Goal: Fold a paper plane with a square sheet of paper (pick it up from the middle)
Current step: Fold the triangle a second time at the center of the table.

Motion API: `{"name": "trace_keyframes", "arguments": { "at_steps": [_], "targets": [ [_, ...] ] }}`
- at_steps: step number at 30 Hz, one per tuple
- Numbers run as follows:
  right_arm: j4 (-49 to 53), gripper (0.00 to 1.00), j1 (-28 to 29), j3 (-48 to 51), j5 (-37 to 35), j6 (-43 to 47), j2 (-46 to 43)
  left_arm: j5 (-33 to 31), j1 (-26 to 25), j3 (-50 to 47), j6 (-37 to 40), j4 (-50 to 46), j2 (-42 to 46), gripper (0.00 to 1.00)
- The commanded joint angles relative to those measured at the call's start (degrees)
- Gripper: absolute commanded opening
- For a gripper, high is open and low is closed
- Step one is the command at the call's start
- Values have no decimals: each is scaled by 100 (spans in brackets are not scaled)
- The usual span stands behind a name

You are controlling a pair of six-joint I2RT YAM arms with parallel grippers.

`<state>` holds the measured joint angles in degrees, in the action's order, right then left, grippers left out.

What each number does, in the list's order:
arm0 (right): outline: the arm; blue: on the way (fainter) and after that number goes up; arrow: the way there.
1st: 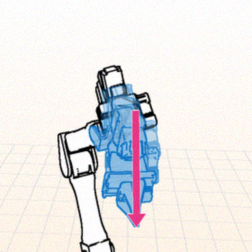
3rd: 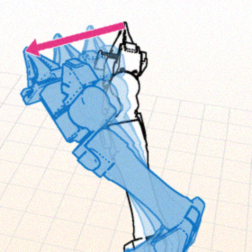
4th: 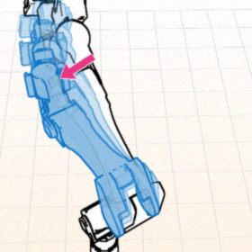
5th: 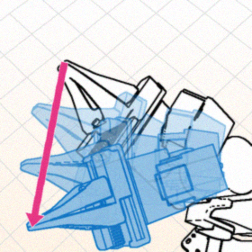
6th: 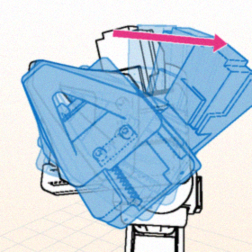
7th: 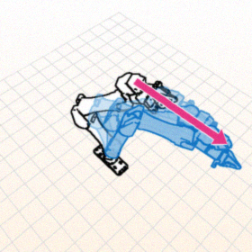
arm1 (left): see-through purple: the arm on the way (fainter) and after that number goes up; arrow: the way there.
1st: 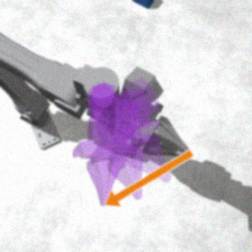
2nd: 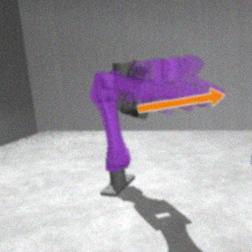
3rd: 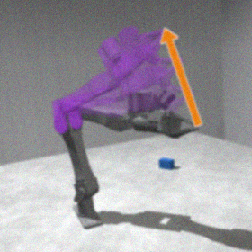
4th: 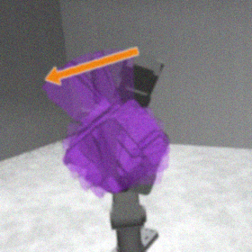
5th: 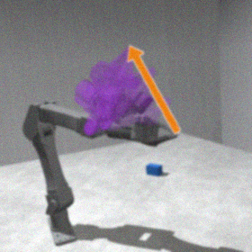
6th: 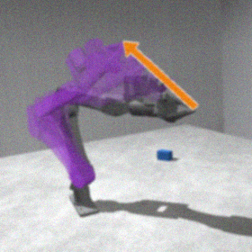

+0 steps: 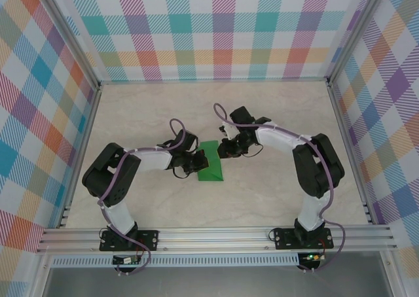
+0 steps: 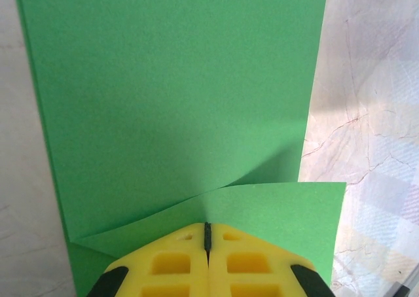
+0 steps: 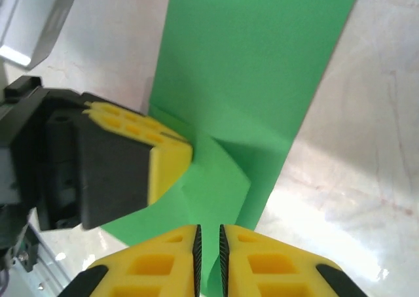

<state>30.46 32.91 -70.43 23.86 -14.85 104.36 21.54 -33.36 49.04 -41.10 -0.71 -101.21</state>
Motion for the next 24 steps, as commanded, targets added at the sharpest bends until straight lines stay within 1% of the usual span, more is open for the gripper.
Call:
{"name": "trace_keyframes", "arguments": {
  "at_steps": [1, 5, 8, 15, 24],
  "targets": [
    [-50, 11, 264, 304, 77, -703, -97, -582, -80, -89, -42, -758, -296, 2],
    [-110, 5, 590, 373, 78, -977, -31, -655, -102, -89, -116, -788, -302, 1],
    [-191, 3, 658, 370, 9, -1137, 129, -719, -113, -89, -152, -814, -289, 0],
    [-139, 2, 708, 271, 0, -1152, 453, -767, -122, -104, -220, -825, -285, 0],
    [2, 2, 708, 329, -114, -1073, 551, -856, -135, -114, -284, -868, -321, 0]
  ]
}}
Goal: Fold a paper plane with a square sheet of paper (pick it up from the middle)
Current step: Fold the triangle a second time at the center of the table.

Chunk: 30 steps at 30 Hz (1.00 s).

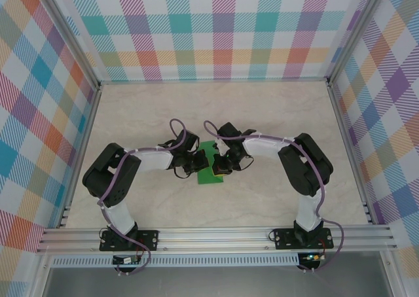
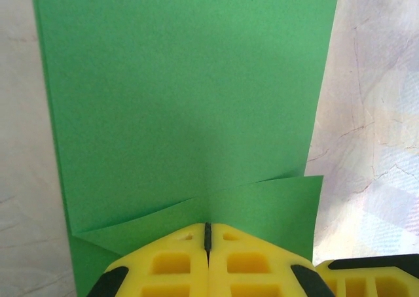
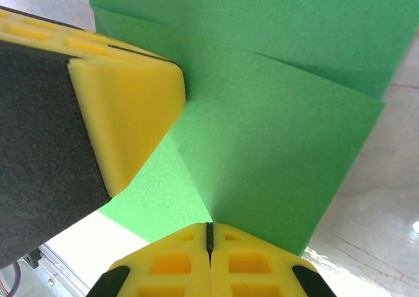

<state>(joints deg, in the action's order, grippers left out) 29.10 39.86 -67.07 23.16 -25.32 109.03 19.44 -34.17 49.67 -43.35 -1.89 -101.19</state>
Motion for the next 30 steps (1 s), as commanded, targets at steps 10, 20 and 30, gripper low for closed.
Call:
{"name": "trace_keyframes", "arguments": {
  "at_steps": [10, 20, 30],
  "targets": [
    [256, 2, 13, 75, -37, 79, 136, -837, -54, -163, -92, -905, -331, 0],
    [326, 2, 9, 268, -66, 229, 118, -987, -54, -157, -121, -1041, -358, 0],
    [394, 2, 5, 565, -211, 413, -101, -1074, -54, -133, -157, -1142, -406, 0]
  ]
}}
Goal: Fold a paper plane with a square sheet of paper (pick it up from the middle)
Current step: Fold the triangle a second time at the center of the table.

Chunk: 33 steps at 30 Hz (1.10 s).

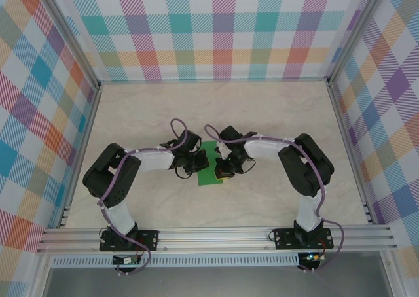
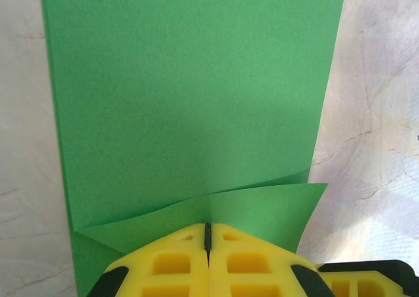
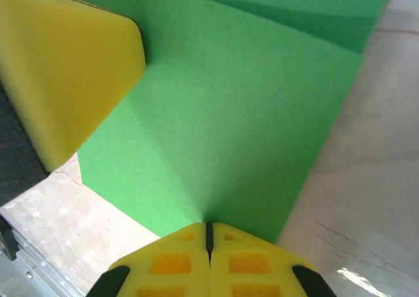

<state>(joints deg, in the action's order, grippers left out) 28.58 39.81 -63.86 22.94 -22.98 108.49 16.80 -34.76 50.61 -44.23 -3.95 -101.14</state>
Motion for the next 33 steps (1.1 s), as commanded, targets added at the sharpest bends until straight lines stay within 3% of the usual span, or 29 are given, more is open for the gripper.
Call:
{"name": "trace_keyframes", "arguments": {
  "at_steps": [1, 10, 17, 25, 33],
  "targets": [
    [469, 2, 8, 280, -218, 195, -72, -818, 5, -226, -68, -949, -415, 0],
    [391, 2, -26, 967, -256, 268, -516, -832, 10, -246, -77, -950, -402, 0],
    [-26, 2, -35, 718, -155, 159, -1102, -688, 5, -261, -68, -812, -388, 0],
    [-334, 2, -17, 175, -22, -1, -486, -646, 5, -247, -99, -766, -371, 0],
    [-236, 1, -17, 296, -147, 92, -220, -532, 5, -218, -82, -658, -336, 0]
  ]
}}
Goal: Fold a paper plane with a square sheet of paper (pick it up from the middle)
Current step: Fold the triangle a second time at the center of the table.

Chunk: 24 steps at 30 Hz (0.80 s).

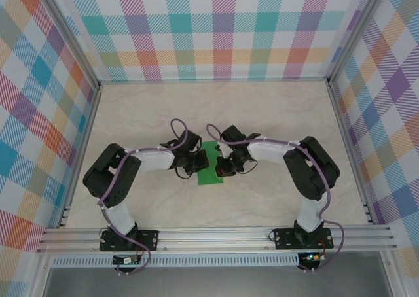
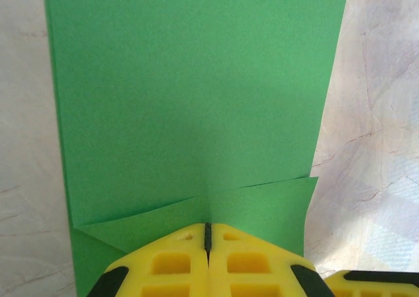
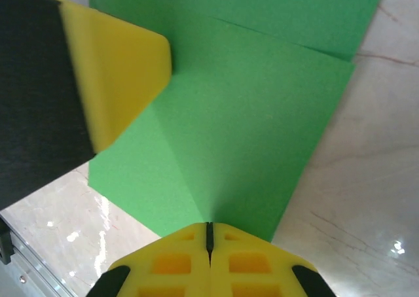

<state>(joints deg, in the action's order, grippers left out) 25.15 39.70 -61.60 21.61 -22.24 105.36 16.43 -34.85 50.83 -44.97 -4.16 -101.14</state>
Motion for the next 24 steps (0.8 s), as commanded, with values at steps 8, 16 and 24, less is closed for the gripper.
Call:
{"name": "trace_keyframes", "arguments": {
  "at_steps": [8, 16, 24],
  "targets": [
    [251, 0, -20, 423, -217, 53, -58, -254, 13, 162, 302, -616, -248, 0],
    [221, 0, -15, 488, -201, -7, -23, 128, -10, 90, 244, -163, -33, 1],
    [219, 0, -15, 465, -271, -140, 99, 254, -421, -188, -206, 371, 358, 2]
  ]
}}
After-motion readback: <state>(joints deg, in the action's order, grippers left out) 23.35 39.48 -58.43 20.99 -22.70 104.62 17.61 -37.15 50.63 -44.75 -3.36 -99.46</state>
